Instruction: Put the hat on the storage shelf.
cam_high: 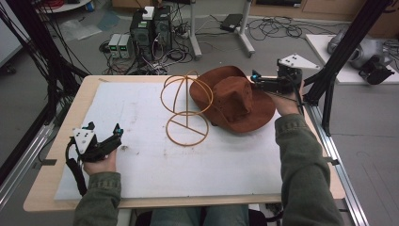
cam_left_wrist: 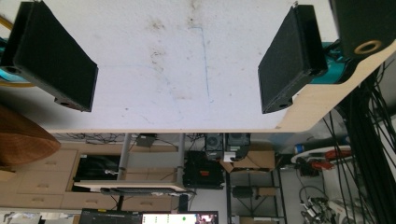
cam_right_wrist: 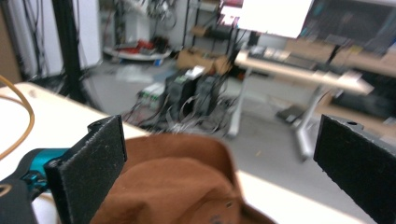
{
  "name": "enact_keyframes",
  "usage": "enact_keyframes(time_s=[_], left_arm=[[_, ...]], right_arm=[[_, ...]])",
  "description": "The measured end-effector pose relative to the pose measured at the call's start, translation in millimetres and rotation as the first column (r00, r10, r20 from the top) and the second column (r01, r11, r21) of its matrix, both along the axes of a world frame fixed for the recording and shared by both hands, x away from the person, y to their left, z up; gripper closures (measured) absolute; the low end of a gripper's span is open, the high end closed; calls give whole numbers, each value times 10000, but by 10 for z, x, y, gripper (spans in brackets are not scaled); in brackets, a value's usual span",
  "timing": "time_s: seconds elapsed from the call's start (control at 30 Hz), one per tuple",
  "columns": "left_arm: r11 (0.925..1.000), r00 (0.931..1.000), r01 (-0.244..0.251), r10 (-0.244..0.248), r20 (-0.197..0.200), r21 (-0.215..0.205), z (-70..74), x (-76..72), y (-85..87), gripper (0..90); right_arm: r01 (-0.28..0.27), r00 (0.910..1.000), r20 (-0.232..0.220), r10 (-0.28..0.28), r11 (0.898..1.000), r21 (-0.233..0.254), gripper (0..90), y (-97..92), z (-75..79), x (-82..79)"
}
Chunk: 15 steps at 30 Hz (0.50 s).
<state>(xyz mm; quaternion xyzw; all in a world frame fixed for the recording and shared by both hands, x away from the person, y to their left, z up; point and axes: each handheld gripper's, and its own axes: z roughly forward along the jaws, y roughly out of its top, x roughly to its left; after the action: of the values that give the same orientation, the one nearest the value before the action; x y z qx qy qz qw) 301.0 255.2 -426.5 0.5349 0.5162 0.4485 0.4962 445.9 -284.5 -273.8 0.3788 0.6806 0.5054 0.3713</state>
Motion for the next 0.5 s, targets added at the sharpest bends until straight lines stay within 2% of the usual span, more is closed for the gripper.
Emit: enact_keyframes(time_s=[0.03, 0.1, 0.13, 0.17, 0.3, 0.33, 0.37, 0.4, 0.43, 0.5], left_arm=[[10000, 10000, 0, 0, -20, 0, 0, 4, -5, 123], [10000, 10000, 36, -37, 8, 25, 5, 1, -7, 123], [10000, 10000, 34, -34, 22, 21, 9, -2, -9, 123], [10000, 10000, 29, -29, 39, 27, 10, -4, -8, 123], [10000, 10000, 27, -27, -3, -39, 6, -15, 12, 123], [10000, 10000, 27, -27, -3, -39, 6, -15, 12, 123], [10000, 10000, -10, 10, 27, -46, 4, -23, 20, 124], [10000, 10000, -10, 10, 27, -46, 4, -23, 20, 123], [10000, 10000, -41, 42, 31, -84, 3, -27, 26, 123], [10000, 10000, -43, 43, 5, -70, 1, -25, 29, 123]], right_arm=[[-35, 9981, -623, 20, 9997, -249, 21, 66, -113, 116], [-48, 9957, -926, -16, 9976, -691, 21, 127, -208, 179], [-48, 9957, -926, -16, 9976, -691, 21, 127, -208, 179], [-191, 9934, -1143, 95, 9963, -832, 21, 191, -317, 223], [-310, 9833, -1815, 131, 9949, -960, 21, 275, -572, 290], [-310, 9833, -1815, 131, 9949, -960, 21, 275, -572, 290], [-220, 9767, -2147, -48, 9923, -1220, 21, 292, -703, 320], [-220, 9767, -2147, -48, 9923, -1220, 21, 292, -703, 320], [-236, 9704, -2413, -73, 9919, -1248, 21, 292, -818, 346], [-173, 9680, -2507, -126, 9930, -1165, 21, 294, -864, 349]])
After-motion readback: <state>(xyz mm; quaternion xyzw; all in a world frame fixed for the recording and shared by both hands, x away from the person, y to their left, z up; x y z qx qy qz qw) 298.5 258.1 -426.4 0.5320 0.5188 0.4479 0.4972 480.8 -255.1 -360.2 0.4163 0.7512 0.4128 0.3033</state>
